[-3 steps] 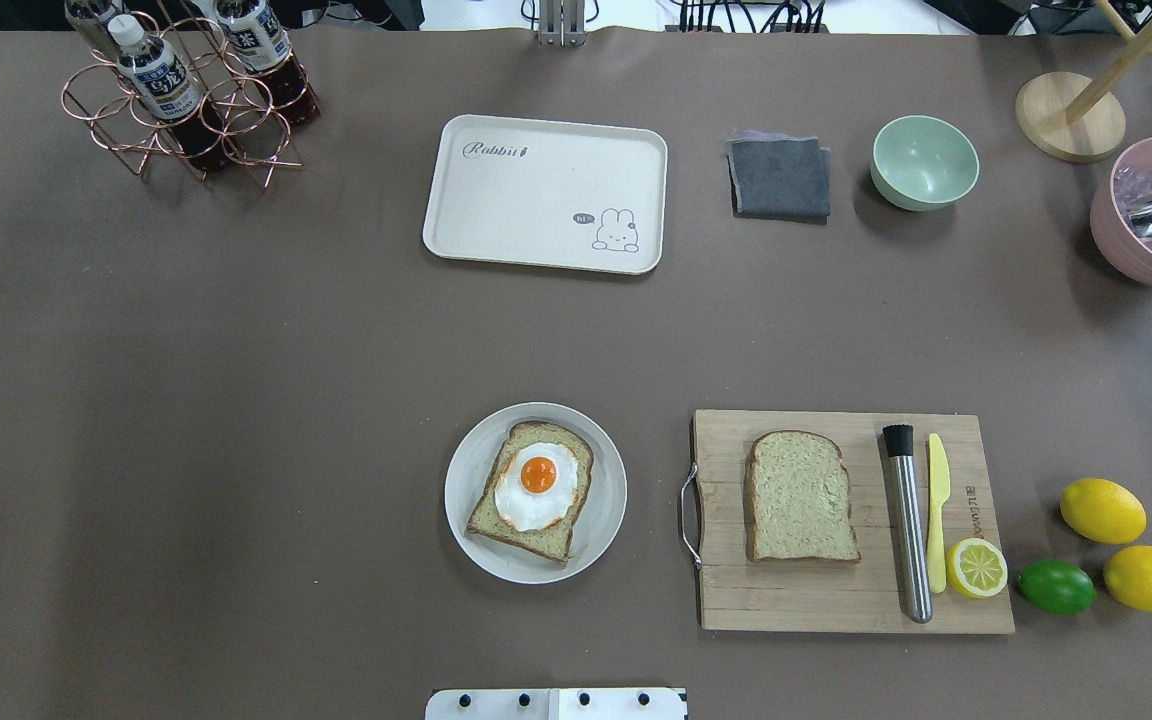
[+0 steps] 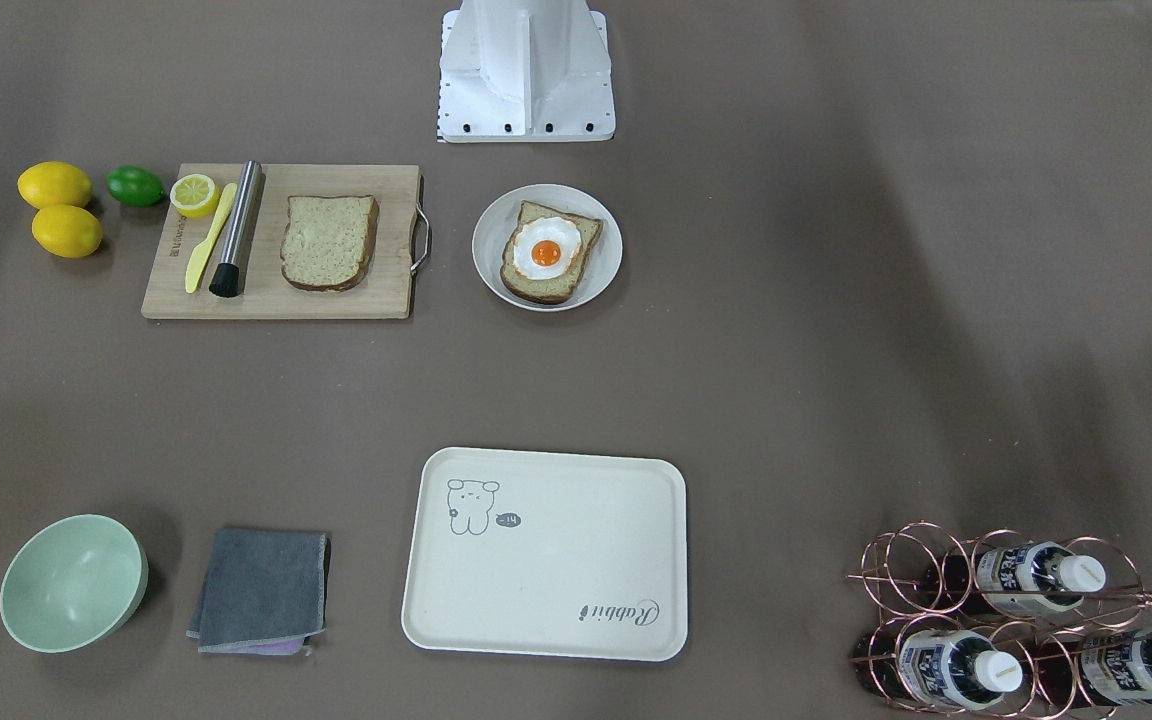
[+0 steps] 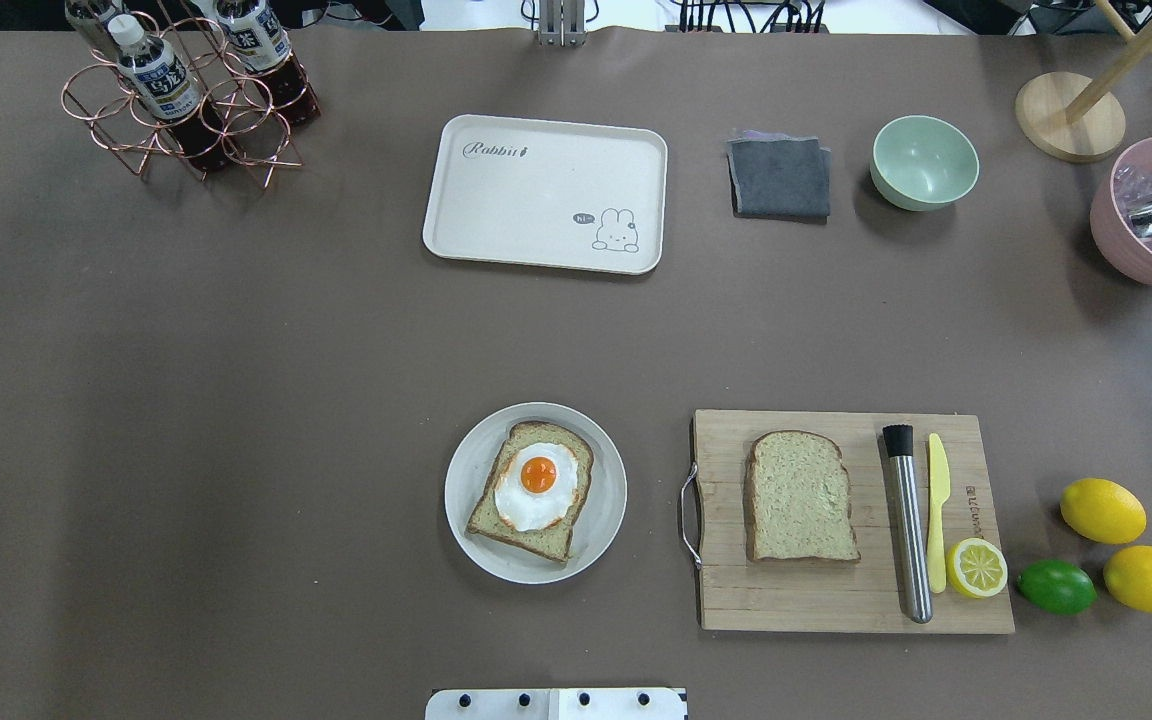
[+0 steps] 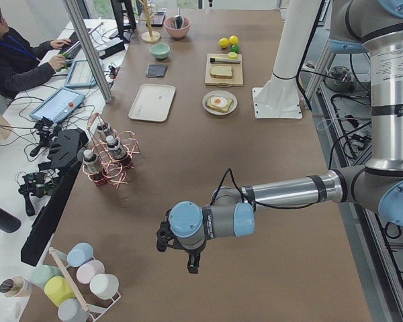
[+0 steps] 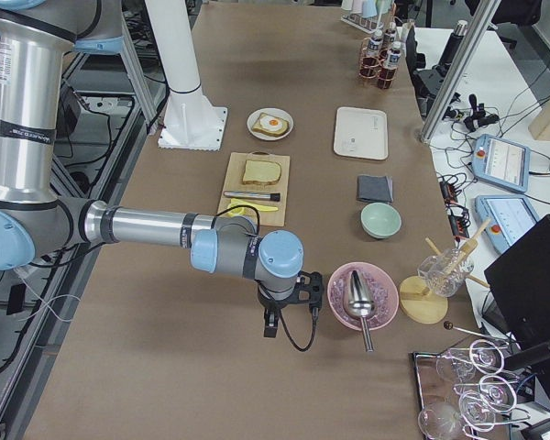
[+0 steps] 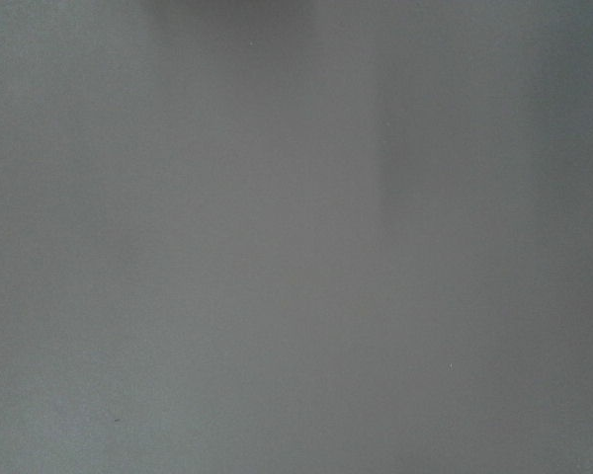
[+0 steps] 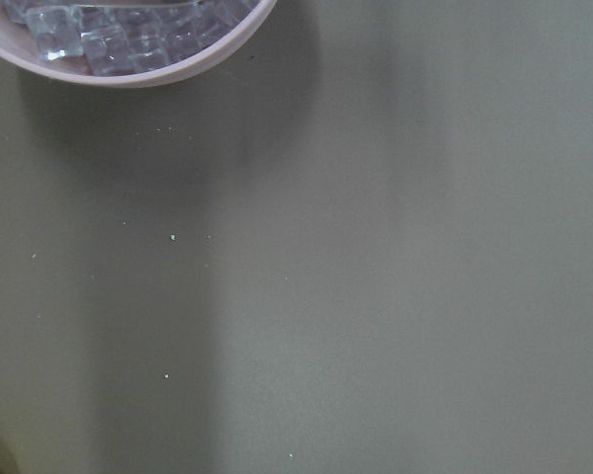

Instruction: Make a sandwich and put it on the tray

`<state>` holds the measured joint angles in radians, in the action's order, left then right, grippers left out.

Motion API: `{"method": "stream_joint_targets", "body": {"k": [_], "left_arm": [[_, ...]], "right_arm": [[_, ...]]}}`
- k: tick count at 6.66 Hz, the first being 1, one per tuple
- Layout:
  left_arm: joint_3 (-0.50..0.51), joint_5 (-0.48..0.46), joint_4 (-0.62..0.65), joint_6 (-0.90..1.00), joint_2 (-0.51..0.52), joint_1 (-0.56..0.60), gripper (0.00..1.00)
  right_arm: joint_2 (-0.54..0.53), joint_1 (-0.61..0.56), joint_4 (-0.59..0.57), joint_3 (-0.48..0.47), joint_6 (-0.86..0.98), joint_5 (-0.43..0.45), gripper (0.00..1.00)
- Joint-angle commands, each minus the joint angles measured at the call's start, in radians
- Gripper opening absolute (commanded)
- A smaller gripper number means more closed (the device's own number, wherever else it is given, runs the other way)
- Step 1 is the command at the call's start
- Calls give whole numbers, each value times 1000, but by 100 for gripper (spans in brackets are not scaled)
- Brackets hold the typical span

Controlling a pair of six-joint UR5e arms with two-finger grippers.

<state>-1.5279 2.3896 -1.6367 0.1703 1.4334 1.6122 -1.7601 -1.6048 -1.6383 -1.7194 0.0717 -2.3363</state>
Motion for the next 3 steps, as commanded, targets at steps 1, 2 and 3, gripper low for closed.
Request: {"method": "stream_joint_targets", "body": {"k": [1, 2, 3], "left_arm": [[0, 0, 0, 0, -1, 0, 98], [0, 0, 0, 0, -1, 0, 98], [0, -1, 0, 0, -1, 0, 98]], "right_arm": [[1, 2, 0, 1, -1, 0, 100], [1, 3, 0, 0, -1, 0, 100], [1, 3, 0, 0, -1, -3, 100]]}}
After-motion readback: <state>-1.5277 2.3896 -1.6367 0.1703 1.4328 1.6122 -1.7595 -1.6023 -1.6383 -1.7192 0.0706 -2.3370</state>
